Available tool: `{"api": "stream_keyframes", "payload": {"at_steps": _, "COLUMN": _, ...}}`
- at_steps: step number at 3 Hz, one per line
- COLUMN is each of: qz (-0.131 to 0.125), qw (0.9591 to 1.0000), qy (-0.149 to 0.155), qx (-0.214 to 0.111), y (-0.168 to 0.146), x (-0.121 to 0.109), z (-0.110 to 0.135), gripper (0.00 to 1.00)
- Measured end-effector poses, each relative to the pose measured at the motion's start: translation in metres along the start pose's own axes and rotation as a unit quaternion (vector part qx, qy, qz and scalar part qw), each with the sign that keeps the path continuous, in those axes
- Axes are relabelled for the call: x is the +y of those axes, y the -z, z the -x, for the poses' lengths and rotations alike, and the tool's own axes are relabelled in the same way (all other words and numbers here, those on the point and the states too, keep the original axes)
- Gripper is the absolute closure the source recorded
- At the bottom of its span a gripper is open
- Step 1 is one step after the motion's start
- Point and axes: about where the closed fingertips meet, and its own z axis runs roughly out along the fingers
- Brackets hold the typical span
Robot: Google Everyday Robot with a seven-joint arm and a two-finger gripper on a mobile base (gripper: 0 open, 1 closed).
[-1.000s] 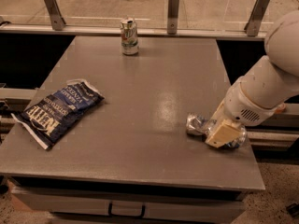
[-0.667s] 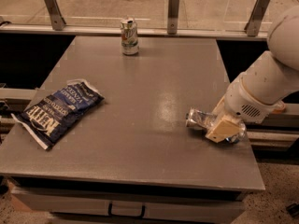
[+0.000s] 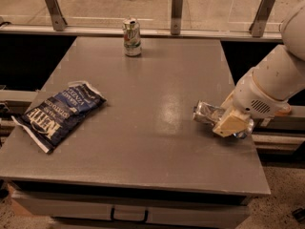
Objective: Move redbull can near 7up can
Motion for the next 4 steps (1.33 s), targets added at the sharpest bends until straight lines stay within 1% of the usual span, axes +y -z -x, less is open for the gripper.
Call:
{"api": "stream_keyframes", "payload": {"at_steps": 1, "qz": 0.007, "qw": 0.9997, "qy": 0.013, "qx": -0.017, "y": -0.008, "x": 0.006, "z": 0.024, "gripper": 1.0}}
{"api": "stream_keyframes", "payload": {"at_steps": 2, "qz": 0.004, "qw": 0.9968, "qy": 0.053, "qx": -0.059, "y": -0.014, "x": 0.001, "z": 0.096, "gripper": 1.0}}
{"api": "stream_keyframes", "payload": {"at_steps": 3, "qz": -0.016, "qw": 0.9901, "qy": 0.09, "qx": -0.107, "y": -0.017, "x": -0.026, "z": 0.178, "gripper": 1.0}}
{"api": "stream_keyframes", "payload": {"at_steps": 4, "qz": -0.016, "qw": 0.9901, "qy": 0.09, "qx": -0.107, "y": -0.017, "x": -0.026, "z": 0.178, "gripper": 1.0}}
